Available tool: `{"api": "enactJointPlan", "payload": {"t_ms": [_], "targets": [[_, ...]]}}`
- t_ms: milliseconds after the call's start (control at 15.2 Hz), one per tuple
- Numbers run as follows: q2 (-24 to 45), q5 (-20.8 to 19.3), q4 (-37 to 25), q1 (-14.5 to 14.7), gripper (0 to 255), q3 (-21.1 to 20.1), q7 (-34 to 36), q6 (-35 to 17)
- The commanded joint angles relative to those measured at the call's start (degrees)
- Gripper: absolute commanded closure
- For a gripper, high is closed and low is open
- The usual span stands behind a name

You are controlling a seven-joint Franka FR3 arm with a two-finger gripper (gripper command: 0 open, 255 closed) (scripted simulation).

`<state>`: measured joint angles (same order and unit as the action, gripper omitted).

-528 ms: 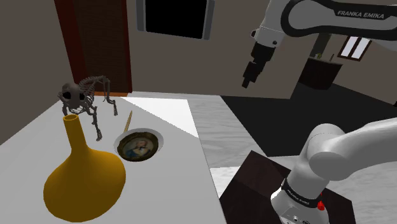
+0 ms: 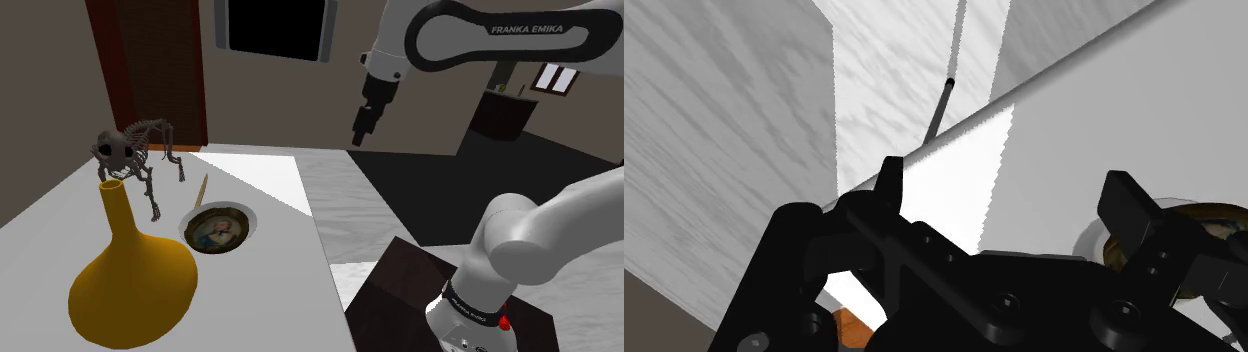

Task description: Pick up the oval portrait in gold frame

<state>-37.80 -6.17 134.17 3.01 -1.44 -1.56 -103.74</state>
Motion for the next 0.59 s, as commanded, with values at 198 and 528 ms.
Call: {"api": "enactJointPlan", "payload": {"t_ms": [198, 528], "targets": [[8.21, -1.03, -3.06, 2.28, 0, -4.21, 0.79, -4.26], [16.69, -3.18, -6.96, 4.14, 0, -8.59, 2.21, -7.58]]}}
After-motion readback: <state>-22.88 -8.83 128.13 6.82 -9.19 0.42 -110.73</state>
